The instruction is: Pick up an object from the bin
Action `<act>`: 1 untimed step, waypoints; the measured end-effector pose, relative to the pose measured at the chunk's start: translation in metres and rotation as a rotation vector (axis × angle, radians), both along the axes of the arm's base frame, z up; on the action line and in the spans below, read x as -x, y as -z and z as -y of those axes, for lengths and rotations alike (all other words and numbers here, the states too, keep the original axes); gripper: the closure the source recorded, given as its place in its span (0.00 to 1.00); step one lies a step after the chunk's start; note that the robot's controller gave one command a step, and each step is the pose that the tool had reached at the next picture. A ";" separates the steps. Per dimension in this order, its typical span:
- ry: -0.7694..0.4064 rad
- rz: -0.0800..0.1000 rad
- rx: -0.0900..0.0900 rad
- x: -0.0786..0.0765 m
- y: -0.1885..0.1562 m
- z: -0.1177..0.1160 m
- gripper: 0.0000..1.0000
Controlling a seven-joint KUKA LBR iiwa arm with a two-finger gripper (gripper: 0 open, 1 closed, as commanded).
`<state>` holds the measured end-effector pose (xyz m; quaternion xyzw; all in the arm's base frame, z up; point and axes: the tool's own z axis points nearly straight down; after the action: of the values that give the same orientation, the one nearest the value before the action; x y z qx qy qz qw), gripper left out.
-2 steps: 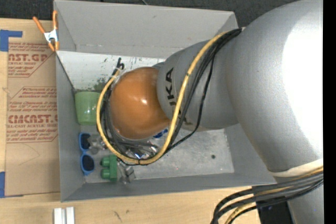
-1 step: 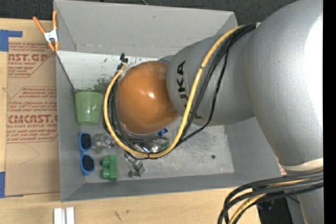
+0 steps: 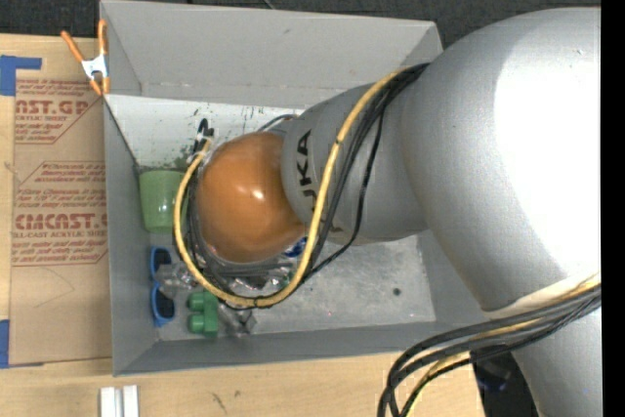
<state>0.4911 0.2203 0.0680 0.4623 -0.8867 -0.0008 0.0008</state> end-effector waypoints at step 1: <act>0.002 0.000 -0.003 0.000 0.000 -0.001 0.00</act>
Offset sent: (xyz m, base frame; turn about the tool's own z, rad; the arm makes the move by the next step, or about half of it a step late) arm 0.0000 0.0000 0.0000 0.0000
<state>0.4910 0.2212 0.0678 0.4616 -0.8871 -0.0021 0.0004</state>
